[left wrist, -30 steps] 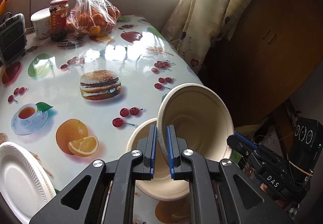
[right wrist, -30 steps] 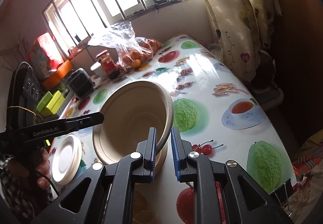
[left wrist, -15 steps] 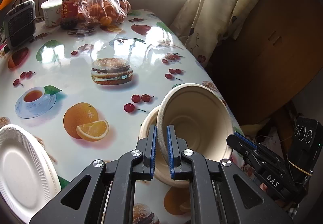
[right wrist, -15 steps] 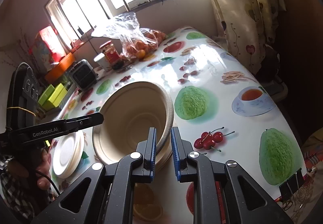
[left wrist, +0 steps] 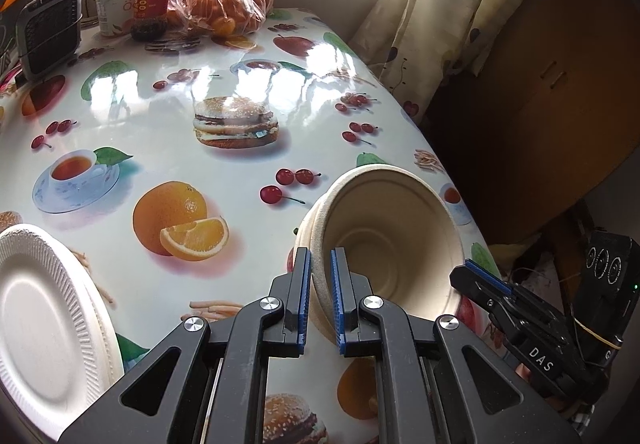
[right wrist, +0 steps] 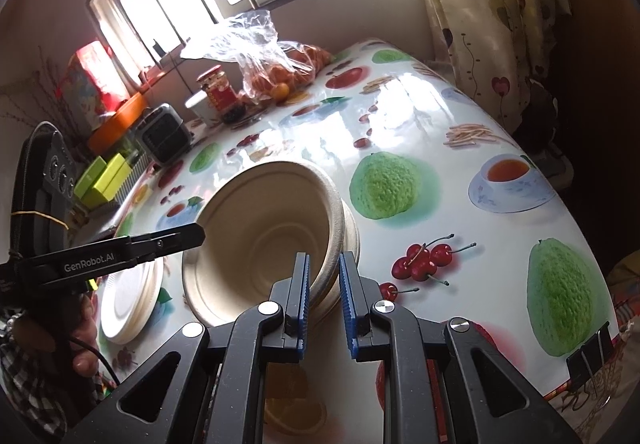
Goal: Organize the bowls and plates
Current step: 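Carry the held beige bowl with the left tool and lower it into the bowl stack, then open both tools to release the bowl into the stack, then close both tools on the rim of the nested beige bowl stack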
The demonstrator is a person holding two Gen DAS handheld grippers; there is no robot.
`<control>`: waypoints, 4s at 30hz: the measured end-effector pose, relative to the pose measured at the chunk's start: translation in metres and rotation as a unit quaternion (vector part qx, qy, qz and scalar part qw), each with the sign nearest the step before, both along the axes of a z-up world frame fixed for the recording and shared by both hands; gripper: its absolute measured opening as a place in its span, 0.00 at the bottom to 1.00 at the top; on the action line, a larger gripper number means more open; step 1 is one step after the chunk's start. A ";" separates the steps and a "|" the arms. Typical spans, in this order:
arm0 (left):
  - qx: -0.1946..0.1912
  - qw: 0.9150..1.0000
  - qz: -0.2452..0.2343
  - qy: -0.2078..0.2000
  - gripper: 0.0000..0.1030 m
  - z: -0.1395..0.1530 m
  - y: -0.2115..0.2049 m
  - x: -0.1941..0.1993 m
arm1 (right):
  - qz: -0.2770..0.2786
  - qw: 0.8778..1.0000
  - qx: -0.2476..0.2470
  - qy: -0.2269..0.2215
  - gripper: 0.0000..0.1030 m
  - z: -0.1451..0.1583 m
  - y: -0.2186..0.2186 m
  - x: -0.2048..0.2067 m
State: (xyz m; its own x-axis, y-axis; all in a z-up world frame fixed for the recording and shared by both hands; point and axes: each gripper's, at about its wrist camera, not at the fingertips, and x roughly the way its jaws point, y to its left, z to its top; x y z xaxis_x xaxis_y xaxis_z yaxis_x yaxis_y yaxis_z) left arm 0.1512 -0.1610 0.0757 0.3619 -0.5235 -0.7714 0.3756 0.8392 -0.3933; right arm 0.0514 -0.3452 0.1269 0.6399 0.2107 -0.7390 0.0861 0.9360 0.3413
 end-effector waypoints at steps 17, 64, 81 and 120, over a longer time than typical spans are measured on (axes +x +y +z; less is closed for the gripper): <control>0.010 1.000 0.003 0.005 0.10 -0.005 -0.002 0.001 | 0.000 1.000 0.002 0.007 0.16 -0.006 0.002 0.004; 0.013 1.000 0.005 0.010 0.13 -0.007 -0.003 0.002 | 0.000 1.000 0.002 0.007 0.27 -0.009 0.000 0.003; 0.019 1.000 0.009 -0.016 0.41 -0.004 -0.001 -0.004 | -0.009 1.000 -0.014 -0.004 0.48 -0.006 -0.002 -0.002; 0.013 1.000 -0.008 -0.004 0.26 -0.025 -0.012 -0.008 | 0.005 1.000 0.005 0.008 0.38 -0.022 0.005 0.005</control>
